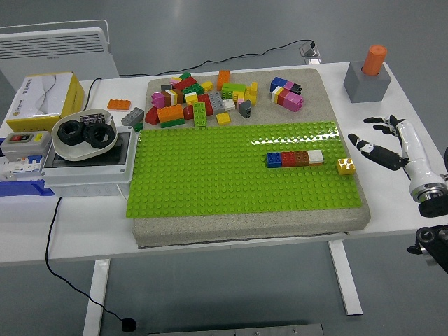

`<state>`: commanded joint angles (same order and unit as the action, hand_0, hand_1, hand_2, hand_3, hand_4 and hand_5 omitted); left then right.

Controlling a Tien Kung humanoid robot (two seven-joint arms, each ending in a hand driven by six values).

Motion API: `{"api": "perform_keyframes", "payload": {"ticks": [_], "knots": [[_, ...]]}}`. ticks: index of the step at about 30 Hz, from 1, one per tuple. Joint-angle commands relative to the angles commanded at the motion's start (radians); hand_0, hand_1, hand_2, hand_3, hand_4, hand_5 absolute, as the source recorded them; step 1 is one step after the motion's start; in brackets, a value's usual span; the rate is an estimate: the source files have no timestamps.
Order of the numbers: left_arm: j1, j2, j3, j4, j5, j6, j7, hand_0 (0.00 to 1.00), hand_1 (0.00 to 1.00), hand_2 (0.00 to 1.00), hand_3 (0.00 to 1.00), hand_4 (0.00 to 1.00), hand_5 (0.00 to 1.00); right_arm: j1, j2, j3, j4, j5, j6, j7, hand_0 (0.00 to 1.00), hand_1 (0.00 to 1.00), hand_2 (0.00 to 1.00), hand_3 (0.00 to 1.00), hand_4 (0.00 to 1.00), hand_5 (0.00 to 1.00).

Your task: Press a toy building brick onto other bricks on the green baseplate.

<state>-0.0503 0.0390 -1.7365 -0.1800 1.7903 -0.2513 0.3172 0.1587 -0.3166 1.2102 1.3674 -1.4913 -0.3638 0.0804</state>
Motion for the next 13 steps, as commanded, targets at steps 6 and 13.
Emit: {"api": "perform_keyframes", "payload": {"ticks": [6, 13], "knots": [[-0.001, 0.000, -0.004, 0.000, 0.007, -0.001, 0.001, 0.766, 0.725, 0.724, 0.804, 0.998, 0.998, 0.000, 0.007, 0.091, 0.005, 0.117, 0.021, 0.105, 0.706, 0.652, 0.683, 0.650, 0.784, 0.295], [0.000, 0.001, -0.006, 0.000, 0.015, -0.003, 0.001, 0.766, 0.725, 0.724, 0.804, 0.998, 0.998, -0.006, 0.007, 0.123, -0.004, 0.138, 0.014, 0.112, 0.698, 0.643, 0.674, 0.710, 0.792, 0.239]]}}
